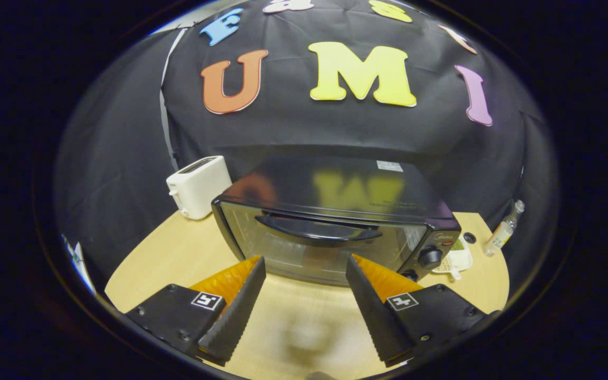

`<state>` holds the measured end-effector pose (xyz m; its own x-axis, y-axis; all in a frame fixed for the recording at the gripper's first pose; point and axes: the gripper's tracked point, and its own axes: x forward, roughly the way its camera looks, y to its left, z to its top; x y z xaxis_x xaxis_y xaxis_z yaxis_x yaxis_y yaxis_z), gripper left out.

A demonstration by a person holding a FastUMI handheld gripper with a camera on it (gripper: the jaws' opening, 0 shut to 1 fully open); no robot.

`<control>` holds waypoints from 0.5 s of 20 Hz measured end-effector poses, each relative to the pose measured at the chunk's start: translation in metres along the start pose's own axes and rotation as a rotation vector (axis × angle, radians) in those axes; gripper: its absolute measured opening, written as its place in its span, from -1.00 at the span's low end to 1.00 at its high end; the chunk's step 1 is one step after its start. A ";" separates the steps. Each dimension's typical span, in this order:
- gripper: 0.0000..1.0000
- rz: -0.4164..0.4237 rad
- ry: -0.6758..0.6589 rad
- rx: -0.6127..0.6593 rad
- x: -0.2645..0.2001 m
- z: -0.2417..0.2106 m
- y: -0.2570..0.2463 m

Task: Open the toaster oven, put the food inside, and close the toaster oven door.

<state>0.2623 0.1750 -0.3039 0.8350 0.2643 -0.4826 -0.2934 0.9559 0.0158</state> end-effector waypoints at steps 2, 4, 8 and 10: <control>0.96 0.001 -0.006 0.007 -0.004 0.000 -0.001; 0.96 -0.001 -0.007 0.019 -0.011 0.000 -0.002; 0.96 -0.036 -0.059 0.023 -0.048 0.013 -0.011; 0.96 -0.065 -0.102 0.035 -0.082 0.026 -0.016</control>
<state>0.2109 0.1416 -0.2422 0.8953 0.2111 -0.3922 -0.2216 0.9750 0.0189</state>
